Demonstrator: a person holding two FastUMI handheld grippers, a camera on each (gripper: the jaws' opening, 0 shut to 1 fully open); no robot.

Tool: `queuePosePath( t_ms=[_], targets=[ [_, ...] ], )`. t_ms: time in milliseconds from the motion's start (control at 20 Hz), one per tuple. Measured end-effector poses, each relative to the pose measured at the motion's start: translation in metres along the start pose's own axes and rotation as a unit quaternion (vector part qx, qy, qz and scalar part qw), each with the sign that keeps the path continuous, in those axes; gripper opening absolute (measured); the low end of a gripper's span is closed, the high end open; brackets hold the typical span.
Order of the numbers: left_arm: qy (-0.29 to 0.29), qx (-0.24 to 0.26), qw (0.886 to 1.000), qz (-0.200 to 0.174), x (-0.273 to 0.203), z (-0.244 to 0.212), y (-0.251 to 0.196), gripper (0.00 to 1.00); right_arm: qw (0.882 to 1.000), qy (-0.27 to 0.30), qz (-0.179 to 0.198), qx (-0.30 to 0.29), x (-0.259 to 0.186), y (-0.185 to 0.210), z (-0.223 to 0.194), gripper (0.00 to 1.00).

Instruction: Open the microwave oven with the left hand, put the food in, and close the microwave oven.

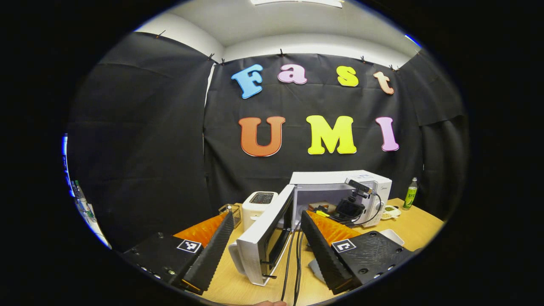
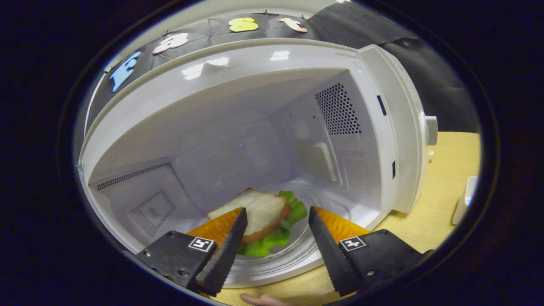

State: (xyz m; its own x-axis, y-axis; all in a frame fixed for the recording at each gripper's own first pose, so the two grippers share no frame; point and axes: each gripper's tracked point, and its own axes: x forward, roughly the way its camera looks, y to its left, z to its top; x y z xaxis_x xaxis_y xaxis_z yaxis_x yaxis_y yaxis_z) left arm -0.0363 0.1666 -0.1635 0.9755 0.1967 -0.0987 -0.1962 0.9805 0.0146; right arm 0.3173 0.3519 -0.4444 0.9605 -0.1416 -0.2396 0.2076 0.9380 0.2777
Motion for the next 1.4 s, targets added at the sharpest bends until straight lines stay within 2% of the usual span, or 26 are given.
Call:
queuePosePath(
  t_ms=[50,100,200,300,350,400,450,500,600,650,700,750,900,950,1000,1050,1100,1150,1200,1300,1350,1400],
  targets=[
    [0.002,0.008,1.000,0.009,-0.003,-0.003,0.009,0.95,1.000,-0.010,0.010,-0.010,-0.004,0.003,0.004,0.97],
    [0.006,0.017,1.000,0.023,-0.004,-0.006,0.021,0.95,0.999,-0.023,0.015,-0.027,-0.009,0.004,0.008,0.91],
    [0.016,0.048,0.998,0.047,-0.008,-0.014,0.043,0.95,0.996,-0.052,0.030,-0.059,-0.021,0.005,0.019,0.92],
    [0.027,0.081,0.994,0.068,-0.012,-0.023,0.064,0.95,0.995,-0.059,0.052,-0.064,-0.032,0.007,0.023,0.92],
    [0.032,0.097,0.992,0.079,-0.014,-0.026,0.075,0.95,0.995,-0.052,0.055,-0.060,-0.037,0.005,0.023,1.00],
    [0.035,0.108,0.990,0.086,-0.019,-0.027,0.083,0.95,0.996,-0.041,0.053,-0.058,-0.041,0.001,0.021,0.92],
    [0.036,0.115,0.988,0.094,-0.021,-0.027,0.092,0.95,0.997,-0.030,0.047,-0.057,-0.046,-0.004,0.020,1.00],
    [0.034,0.112,0.988,0.096,-0.024,-0.026,0.098,0.95,0.996,-0.030,0.045,-0.065,-0.054,-0.006,0.025,0.91],
    [0.039,0.094,0.991,0.085,-0.028,-0.030,0.102,0.95,0.994,-0.035,0.053,-0.094,-0.070,-0.009,0.034,0.91],
    [0.037,0.091,0.992,0.083,-0.028,-0.030,0.105,0.90,0.992,-0.035,0.057,-0.105,-0.077,-0.010,0.040,0.92],
    [0.035,0.090,0.992,0.084,-0.028,-0.029,0.110,0.95,0.992,-0.027,0.060,-0.108,-0.085,-0.013,0.043,1.00],
    [0.032,0.091,0.992,0.086,-0.028,-0.029,0.114,0.95,0.992,-0.015,0.063,-0.104,-0.093,-0.016,0.048,0.92],
    [0.018,0.086,0.993,0.074,-0.021,-0.028,0.117,0.94,0.994,0.035,0.061,-0.079,-0.124,-0.030,0.053,0.92],
    [0.022,0.078,0.995,0.065,-0.018,-0.033,0.118,0.94,0.993,0.053,0.073,-0.077,-0.136,-0.029,0.055,1.00],
    [0.030,0.070,0.995,0.059,-0.017,-0.040,0.119,0.94,0.991,0.061,0.087,-0.083,-0.149,-0.029,0.061,1.00],
    [0.038,0.067,0.995,0.058,-0.014,-0.045,0.123,0.94,0.989,0.061,0.091,-0.095,-0.160,-0.033,0.069,0.92],
    [0.039,0.067,0.995,0.061,-0.015,-0.046,0.129,0.95,0.988,0.058,0.095,-0.111,-0.170,-0.038,0.080,0.91],
    [0.039,0.067,0.995,0.066,-0.014,-0.047,0.136,0.93,0.986,0.053,0.100,-0.123,-0.181,-0.041,0.092,1.00],
    [0.038,0.065,0.995,0.070,-0.012,-0.048,0.142,0.93,0.984,0.047,0.110,-0.131,-0.196,-0.042,0.107,0.92],
    [0.039,0.048,0.995,0.071,-0.007,-0.054,0.150,0.93,0.980,0.030,0.140,-0.141,-0.224,-0.040,0.136,0.92],
    [0.038,0.037,0.996,0.070,-0.005,-0.055,0.154,0.92,0.978,0.022,0.147,-0.148,-0.235,-0.043,0.149,1.00],
    [0.038,0.026,0.996,0.071,-0.001,-0.058,0.158,0.92,0.976,0.009,0.152,-0.153,-0.249,-0.050,0.167,0.92]
  ],
)
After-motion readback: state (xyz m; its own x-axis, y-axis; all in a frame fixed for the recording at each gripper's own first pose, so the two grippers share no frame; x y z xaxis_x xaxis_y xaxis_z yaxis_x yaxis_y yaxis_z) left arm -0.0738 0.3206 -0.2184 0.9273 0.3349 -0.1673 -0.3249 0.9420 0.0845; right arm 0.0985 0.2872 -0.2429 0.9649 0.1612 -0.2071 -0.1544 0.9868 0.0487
